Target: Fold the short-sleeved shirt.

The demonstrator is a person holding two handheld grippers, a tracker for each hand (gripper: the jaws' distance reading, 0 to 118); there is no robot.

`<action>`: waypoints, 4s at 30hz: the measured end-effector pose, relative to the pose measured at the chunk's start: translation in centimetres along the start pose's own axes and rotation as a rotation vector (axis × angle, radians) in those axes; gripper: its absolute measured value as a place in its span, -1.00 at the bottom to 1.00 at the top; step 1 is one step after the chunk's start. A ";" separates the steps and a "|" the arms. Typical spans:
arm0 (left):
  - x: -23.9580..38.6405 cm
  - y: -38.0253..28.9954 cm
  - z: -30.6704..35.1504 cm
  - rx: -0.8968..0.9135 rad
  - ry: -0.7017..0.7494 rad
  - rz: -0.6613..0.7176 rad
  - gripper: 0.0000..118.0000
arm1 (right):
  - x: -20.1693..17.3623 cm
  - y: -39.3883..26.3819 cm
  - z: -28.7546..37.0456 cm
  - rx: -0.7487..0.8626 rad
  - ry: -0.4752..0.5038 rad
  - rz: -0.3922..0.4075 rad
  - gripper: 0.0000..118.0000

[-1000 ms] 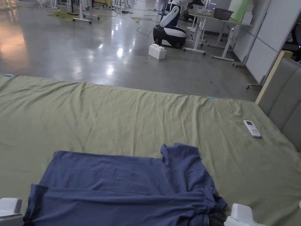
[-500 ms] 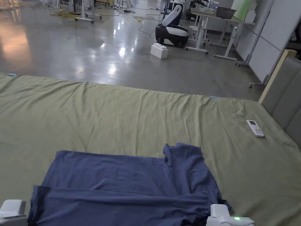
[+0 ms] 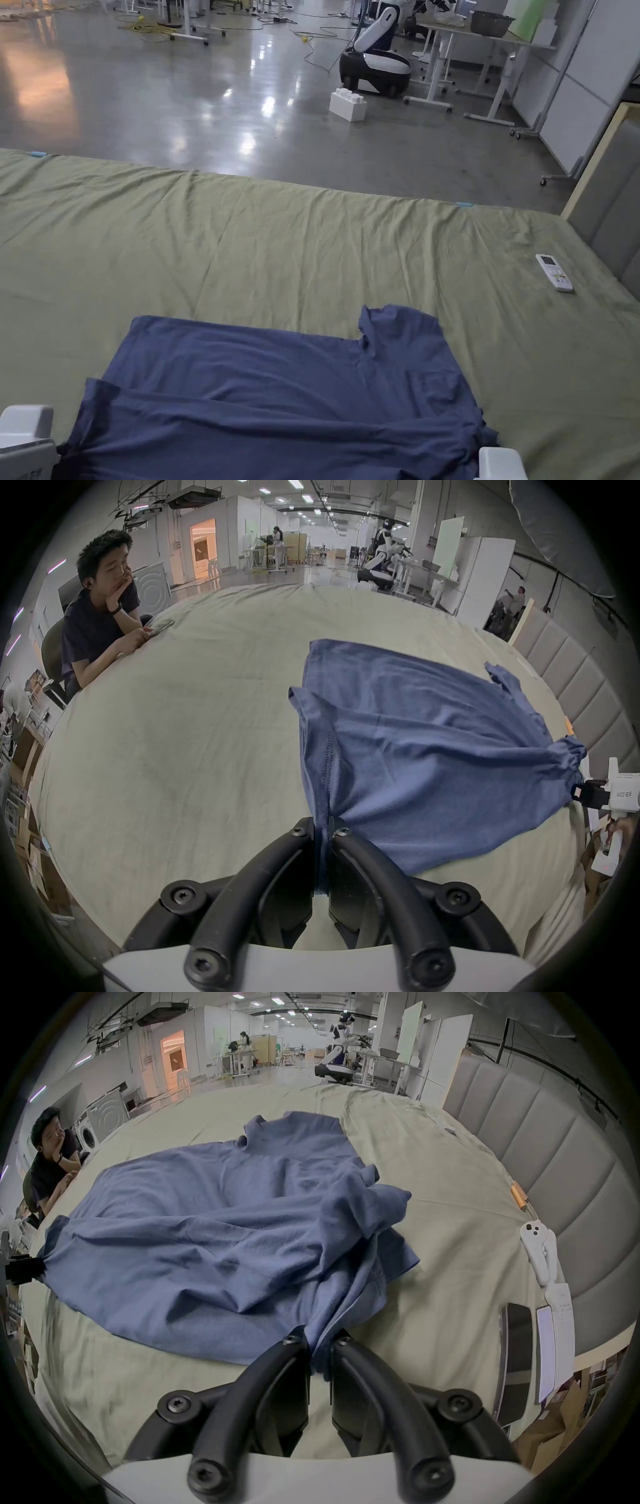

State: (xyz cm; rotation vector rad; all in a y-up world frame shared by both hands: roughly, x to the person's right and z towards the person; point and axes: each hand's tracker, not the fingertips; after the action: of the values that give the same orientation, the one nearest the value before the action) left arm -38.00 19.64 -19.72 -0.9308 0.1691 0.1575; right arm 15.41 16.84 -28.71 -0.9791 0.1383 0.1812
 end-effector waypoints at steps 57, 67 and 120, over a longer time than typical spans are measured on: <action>6.1 1.6 8.5 0.493 0.017 -0.022 -0.06 | -2.5 1.2 12.6 0.671 -0.090 -0.015 -0.08; 9.5 1.9 11.1 0.697 0.063 -0.094 -0.95 | -6.7 2.6 13.6 0.895 -0.105 -0.017 -0.99; 3.9 11.9 -10.5 -0.028 -0.049 -0.158 -0.91 | 4.7 12.3 -6.0 0.139 -0.054 -0.203 0.28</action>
State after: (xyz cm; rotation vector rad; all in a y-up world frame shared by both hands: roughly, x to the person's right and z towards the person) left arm -37.42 18.41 -35.98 -0.9633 0.0476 0.0361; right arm 17.19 19.02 -42.94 -0.8434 0.0014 0.0108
